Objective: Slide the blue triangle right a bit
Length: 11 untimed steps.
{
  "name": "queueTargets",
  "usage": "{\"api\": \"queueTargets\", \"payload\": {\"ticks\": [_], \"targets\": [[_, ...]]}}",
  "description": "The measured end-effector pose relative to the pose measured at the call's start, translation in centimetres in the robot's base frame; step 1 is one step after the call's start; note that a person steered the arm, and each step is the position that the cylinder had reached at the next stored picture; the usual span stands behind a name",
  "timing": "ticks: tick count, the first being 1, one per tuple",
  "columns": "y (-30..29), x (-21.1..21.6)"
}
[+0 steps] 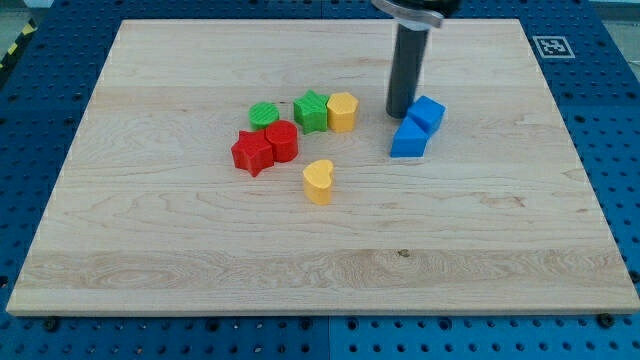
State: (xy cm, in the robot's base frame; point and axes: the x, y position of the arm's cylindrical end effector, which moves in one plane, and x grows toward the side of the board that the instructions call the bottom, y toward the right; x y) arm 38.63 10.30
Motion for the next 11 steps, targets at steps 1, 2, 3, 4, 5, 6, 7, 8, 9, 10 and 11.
{"api": "queueTargets", "payload": {"ticks": [1,2,3,4,5,6,7,8,9,10,11], "targets": [[2.6,0.6],[3.3,-0.3],[1.9,-0.5],[0.1,-0.5],[-2.1,-0.3],[-4.0,1.5],[-4.4,5.1],[-4.0,5.7],[-2.8,5.2],[-0.7,5.1],[2.0,5.1]]}}
